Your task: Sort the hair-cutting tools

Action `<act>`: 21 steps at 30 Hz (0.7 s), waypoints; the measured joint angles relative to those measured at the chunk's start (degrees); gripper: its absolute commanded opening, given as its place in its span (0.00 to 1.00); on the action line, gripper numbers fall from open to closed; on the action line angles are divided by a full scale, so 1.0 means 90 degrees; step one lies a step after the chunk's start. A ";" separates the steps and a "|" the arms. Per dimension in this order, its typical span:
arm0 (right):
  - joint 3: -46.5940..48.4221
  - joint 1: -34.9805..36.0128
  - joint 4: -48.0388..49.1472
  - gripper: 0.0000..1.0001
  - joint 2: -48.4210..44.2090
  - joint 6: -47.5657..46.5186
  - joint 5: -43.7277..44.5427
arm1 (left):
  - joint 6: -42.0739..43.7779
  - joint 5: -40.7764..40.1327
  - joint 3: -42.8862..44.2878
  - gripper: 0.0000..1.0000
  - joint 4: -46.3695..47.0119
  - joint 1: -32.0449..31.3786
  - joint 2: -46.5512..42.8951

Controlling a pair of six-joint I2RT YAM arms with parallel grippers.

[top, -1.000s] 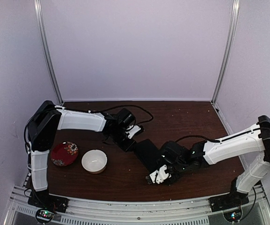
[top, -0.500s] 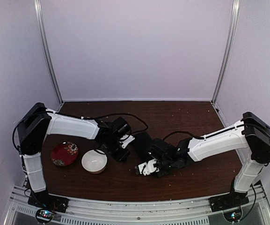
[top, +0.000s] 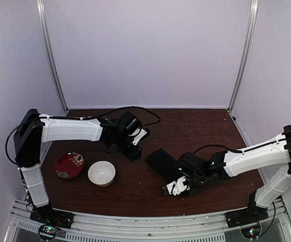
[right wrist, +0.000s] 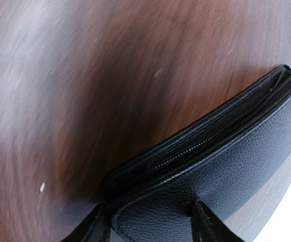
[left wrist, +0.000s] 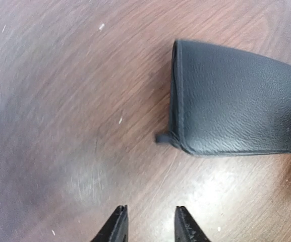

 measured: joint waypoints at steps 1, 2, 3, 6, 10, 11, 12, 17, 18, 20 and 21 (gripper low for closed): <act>-0.0202 -0.0002 -0.0046 0.66 -0.0204 -0.0102 0.0051 | 0.0126 0.0034 0.0039 0.37 0.0044 0.0000 0.0034; -0.0338 -0.0010 -0.0075 0.70 -0.0347 -0.0134 0.0100 | 0.0236 0.0097 0.0056 0.38 0.0136 0.0000 0.0070; -0.0476 -0.0032 -0.0095 0.71 -0.0491 -0.0223 0.0160 | 0.0374 0.0185 0.0058 0.38 0.0236 0.0000 0.0131; -0.0692 -0.0148 -0.0223 0.73 -0.0801 -0.0362 0.0197 | 0.0733 0.0466 -0.0119 0.38 0.0673 0.0000 0.0221; -0.0743 -0.0214 -0.0423 0.74 -0.0952 -0.0403 0.0192 | 0.1353 0.0940 -0.0413 0.38 0.1202 -0.0002 0.0328; -0.0743 -0.0214 -0.0427 0.74 -0.0947 -0.0401 0.0189 | 0.1472 0.1013 -0.0413 0.38 0.1297 -0.0002 0.0398; -0.0741 -0.0214 -0.0430 0.74 -0.0947 -0.0398 0.0189 | 0.1622 0.1093 -0.0408 0.38 0.1413 -0.0002 0.0493; -0.0687 -0.0214 -0.0481 0.74 -0.0913 -0.0379 0.0170 | 0.2096 0.1370 -0.0410 0.39 0.1664 -0.0002 0.0804; -0.0668 -0.0214 -0.0503 0.74 -0.0906 -0.0379 0.0165 | 0.2164 0.1401 -0.0410 0.39 0.1700 -0.0002 0.0835; -0.0648 -0.0214 -0.0525 0.74 -0.0901 -0.0376 0.0160 | 0.2263 0.1455 -0.0410 0.37 0.1783 -0.0002 0.0882; -0.0644 -0.0214 -0.0542 0.74 -0.0901 -0.0376 0.0151 | 0.2322 0.1479 -0.0410 0.36 0.1858 -0.0002 0.0916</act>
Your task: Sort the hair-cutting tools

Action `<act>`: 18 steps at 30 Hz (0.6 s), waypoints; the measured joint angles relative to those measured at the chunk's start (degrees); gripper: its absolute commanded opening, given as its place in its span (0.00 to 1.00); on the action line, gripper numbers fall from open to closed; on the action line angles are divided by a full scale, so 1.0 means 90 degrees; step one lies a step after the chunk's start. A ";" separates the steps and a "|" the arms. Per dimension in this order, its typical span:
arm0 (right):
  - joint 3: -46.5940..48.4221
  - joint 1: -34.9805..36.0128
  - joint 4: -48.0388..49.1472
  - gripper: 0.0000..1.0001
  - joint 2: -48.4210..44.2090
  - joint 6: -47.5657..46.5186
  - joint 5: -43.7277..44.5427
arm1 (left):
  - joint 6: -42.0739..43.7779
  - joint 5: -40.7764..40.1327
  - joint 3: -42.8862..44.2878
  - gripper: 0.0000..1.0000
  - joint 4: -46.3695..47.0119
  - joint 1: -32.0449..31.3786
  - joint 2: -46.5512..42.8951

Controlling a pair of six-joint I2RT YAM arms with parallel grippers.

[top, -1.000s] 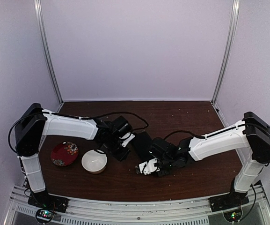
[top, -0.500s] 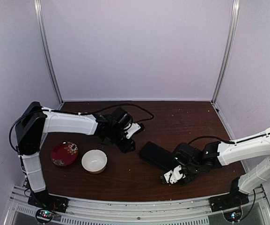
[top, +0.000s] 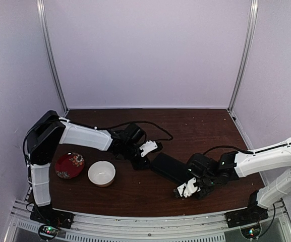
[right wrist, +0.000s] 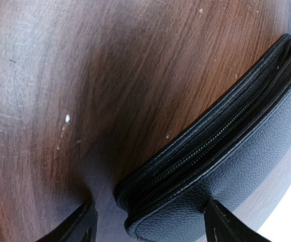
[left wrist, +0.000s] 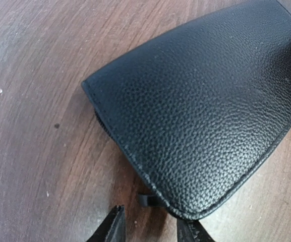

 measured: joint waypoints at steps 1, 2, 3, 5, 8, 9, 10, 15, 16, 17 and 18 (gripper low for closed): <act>0.0005 0.0000 -0.0010 0.74 0.0000 0.0000 -0.0010 | 0.0039 0.0015 0.0000 0.36 0.0053 0.0000 0.0032; 0.0015 0.0000 -0.0027 0.74 0.0002 0.0000 -0.0017 | 0.0078 0.0029 0.0000 0.34 0.0124 0.0000 0.0075; 0.0019 0.0000 -0.0039 0.74 0.0002 0.0000 -0.0032 | 0.0104 0.0041 0.0005 0.32 0.0163 0.0002 0.0119; 0.0032 0.0000 -0.0056 0.74 0.0022 -0.0002 -0.0039 | 0.0165 0.0107 0.0051 0.29 0.0223 0.0002 0.0270; 0.0090 0.0000 -0.0104 0.74 0.0092 0.0000 -0.0039 | 0.0262 0.0219 0.0168 0.22 0.0369 0.0015 0.0427; 0.0104 0.0000 -0.0117 0.74 0.0104 0.0000 -0.0039 | 0.0296 0.0243 0.0172 0.18 0.0444 0.0022 0.0457; 0.0109 0.0000 -0.0121 0.74 0.0114 0.0000 -0.0036 | 0.0313 0.0262 0.0172 0.13 0.0486 0.0027 0.0471; 0.0117 0.0000 -0.0114 0.74 0.0126 0.0022 -0.0034 | 0.0452 0.0287 0.0209 0.00 0.0644 0.0027 0.0532; 0.0119 0.0000 -0.0114 0.73 0.0131 0.0041 -0.0034 | 0.0466 0.0265 0.0211 0.00 0.0658 0.0027 0.0532; 0.0121 0.0000 -0.0112 0.73 0.0136 0.0063 -0.0034 | 0.0471 0.0219 0.0211 0.00 0.0661 0.0027 0.0532; 0.0121 0.0000 -0.0102 0.73 0.0143 0.0114 -0.0034 | 0.0454 0.0158 0.0211 0.00 0.0663 0.0027 0.0529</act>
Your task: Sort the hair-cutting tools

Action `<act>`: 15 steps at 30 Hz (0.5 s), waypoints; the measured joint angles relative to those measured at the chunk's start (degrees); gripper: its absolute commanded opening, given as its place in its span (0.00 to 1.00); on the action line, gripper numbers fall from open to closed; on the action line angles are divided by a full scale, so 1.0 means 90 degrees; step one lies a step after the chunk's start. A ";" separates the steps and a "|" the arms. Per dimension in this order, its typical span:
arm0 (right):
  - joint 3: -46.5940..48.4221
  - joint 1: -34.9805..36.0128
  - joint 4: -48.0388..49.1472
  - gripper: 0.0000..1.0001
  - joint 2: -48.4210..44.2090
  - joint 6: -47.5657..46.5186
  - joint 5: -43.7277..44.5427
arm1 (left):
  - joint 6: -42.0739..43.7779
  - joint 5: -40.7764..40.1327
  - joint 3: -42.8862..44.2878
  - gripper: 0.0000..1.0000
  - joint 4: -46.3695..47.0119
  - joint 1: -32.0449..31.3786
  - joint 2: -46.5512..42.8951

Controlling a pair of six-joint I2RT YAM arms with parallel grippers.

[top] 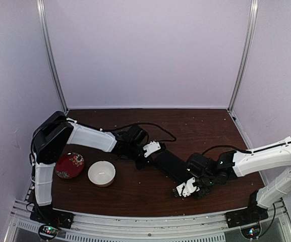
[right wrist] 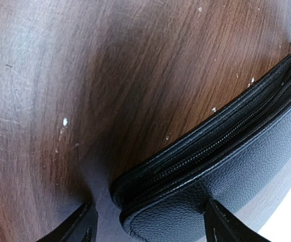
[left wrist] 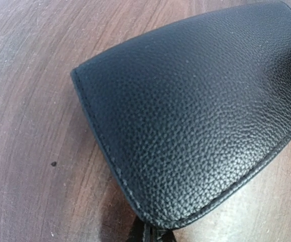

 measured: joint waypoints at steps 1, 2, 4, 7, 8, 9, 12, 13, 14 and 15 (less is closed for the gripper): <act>0.0000 0.0000 0.0005 0.73 0.0002 0.0029 0.0000 | -0.0022 -0.0061 -0.0007 0.00 0.0005 -0.0002 -0.0010; 0.0000 0.0000 0.0010 0.73 0.0007 0.0046 0.0000 | -0.0049 -0.0146 -0.0032 0.00 0.0010 -0.0005 -0.0036; 0.0000 0.0000 0.0022 0.73 0.0012 0.0078 0.0005 | -0.0119 -0.0277 -0.0146 0.00 0.0005 -0.0024 -0.0126; 0.0000 0.0000 0.0068 0.72 0.0041 0.0163 0.0051 | -0.0299 -0.0376 -0.0328 0.00 -0.0151 -0.0061 -0.0352; 0.0015 -0.0002 0.0073 0.71 0.0058 0.0206 0.0058 | -0.0374 -0.0379 -0.0330 0.00 -0.0277 -0.0073 -0.0410; 0.0041 -0.0010 0.0061 0.70 0.0078 0.0245 0.0056 | -0.0454 -0.0364 -0.0325 0.00 -0.0389 -0.0080 -0.0447; 0.0219 -0.0044 -0.0034 0.67 0.0209 0.0500 -0.0012 | -0.0806 -0.0148 -0.0304 0.00 -0.0828 -0.0083 -0.0522; 0.0277 -0.0056 -0.0066 0.66 0.0260 0.0576 -0.0039 | -0.0923 -0.0051 -0.0301 0.00 -0.0918 -0.0097 -0.0525; 0.0369 -0.0066 -0.0119 0.65 0.0340 0.0661 -0.0066 | -0.1107 0.0078 -0.0299 0.00 -0.1059 -0.0124 -0.0525; 0.0435 -0.0066 -0.0146 0.63 0.0406 0.0729 -0.0075 | -0.1156 0.0109 -0.0299 0.00 -0.1100 -0.0134 -0.0525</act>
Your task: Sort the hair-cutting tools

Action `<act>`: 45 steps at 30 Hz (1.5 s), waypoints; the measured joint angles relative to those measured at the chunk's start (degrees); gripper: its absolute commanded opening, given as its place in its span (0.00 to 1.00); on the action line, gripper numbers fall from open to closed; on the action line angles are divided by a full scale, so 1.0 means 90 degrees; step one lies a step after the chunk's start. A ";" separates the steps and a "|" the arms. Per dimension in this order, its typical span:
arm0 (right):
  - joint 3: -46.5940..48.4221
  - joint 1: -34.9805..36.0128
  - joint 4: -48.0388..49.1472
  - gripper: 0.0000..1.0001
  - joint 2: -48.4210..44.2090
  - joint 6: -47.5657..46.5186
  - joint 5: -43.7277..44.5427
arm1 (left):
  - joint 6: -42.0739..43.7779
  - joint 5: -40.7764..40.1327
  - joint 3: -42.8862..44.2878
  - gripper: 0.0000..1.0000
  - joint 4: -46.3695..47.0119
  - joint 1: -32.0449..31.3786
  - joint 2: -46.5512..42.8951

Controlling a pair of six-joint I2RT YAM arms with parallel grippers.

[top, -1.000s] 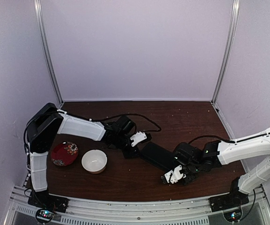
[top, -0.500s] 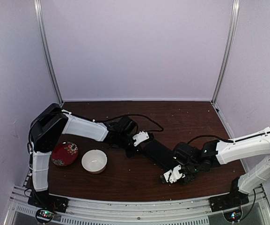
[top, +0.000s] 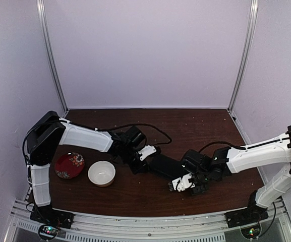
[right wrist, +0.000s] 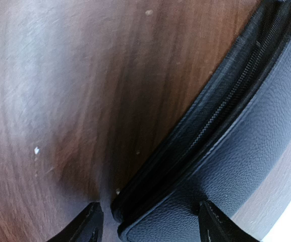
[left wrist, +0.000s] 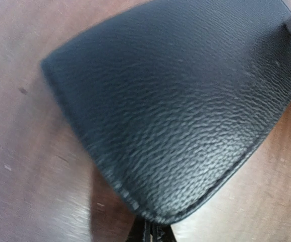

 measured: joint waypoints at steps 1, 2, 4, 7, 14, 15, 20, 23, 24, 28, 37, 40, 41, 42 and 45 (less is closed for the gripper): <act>0.0073 -0.0005 -0.0029 0.62 0.0078 0.0083 0.0005 | -0.0117 0.0053 0.0024 0.00 -0.0131 -0.0036 0.0000; 0.0143 -0.0007 -0.0046 0.60 0.0160 0.0163 0.0022 | -0.0221 0.0080 0.0073 0.00 -0.0306 -0.0092 0.0000; 0.0260 -0.0012 -0.0075 0.58 0.0308 0.0287 0.0109 | -0.0401 0.0085 0.0182 0.00 -0.0631 -0.0206 -0.0012; 0.0396 -0.0012 -0.0104 0.56 0.0474 0.0466 0.0236 | -0.0687 0.0129 0.0202 0.00 -0.1098 -0.0335 -0.0202; 0.0699 -0.0027 -0.0357 0.50 0.0670 0.0852 0.0211 | -0.1523 0.0415 0.0270 0.00 -0.1282 -0.0374 -0.0226; 0.0770 -0.0029 -0.0432 0.50 0.0709 0.0928 0.0206 | -0.1613 0.0423 0.0367 0.00 -0.1370 -0.0379 -0.0124; 0.0767 -0.0022 -0.0563 0.64 0.0627 0.0911 0.0066 | -0.1841 0.0141 0.0826 0.00 -0.1785 -0.0384 0.0163; 0.0663 0.0024 -0.0724 0.74 0.0357 0.0818 -0.0245 | -0.1819 -0.0194 0.1076 0.00 -0.1787 -0.0304 0.0172; 0.0639 0.0049 -0.0816 0.76 0.0202 0.0789 -0.0396 | -0.1787 -0.0253 0.1141 0.00 -0.1756 -0.0250 0.0172; 0.0665 0.0114 -0.0857 0.80 -0.0469 0.0770 -0.0653 | -0.1673 -0.0185 0.1200 0.00 -0.1566 0.0007 0.0180; 0.1685 0.0175 -0.0044 0.75 0.0452 0.1073 -0.0534 | -0.1622 0.0126 0.1355 0.00 -0.1409 0.0146 0.0408; 0.1673 0.0214 0.0406 0.70 0.0797 0.1171 -0.0396 | -0.1622 0.0180 0.1365 0.00 -0.1401 0.0146 0.0447; 0.1668 0.0219 0.0568 0.69 0.0901 0.1200 -0.0350 | -0.1622 0.0182 0.1365 0.00 -0.1401 0.0146 0.0447; 0.1668 0.0219 0.0741 0.68 0.1010 0.1236 -0.0287 | -0.1622 0.0187 0.1365 0.00 -0.1401 0.0146 0.0447; 0.1668 0.0223 0.1146 0.61 0.1285 0.1319 -0.0049 | -0.1617 0.0194 0.1365 0.00 -0.1406 0.0146 0.0447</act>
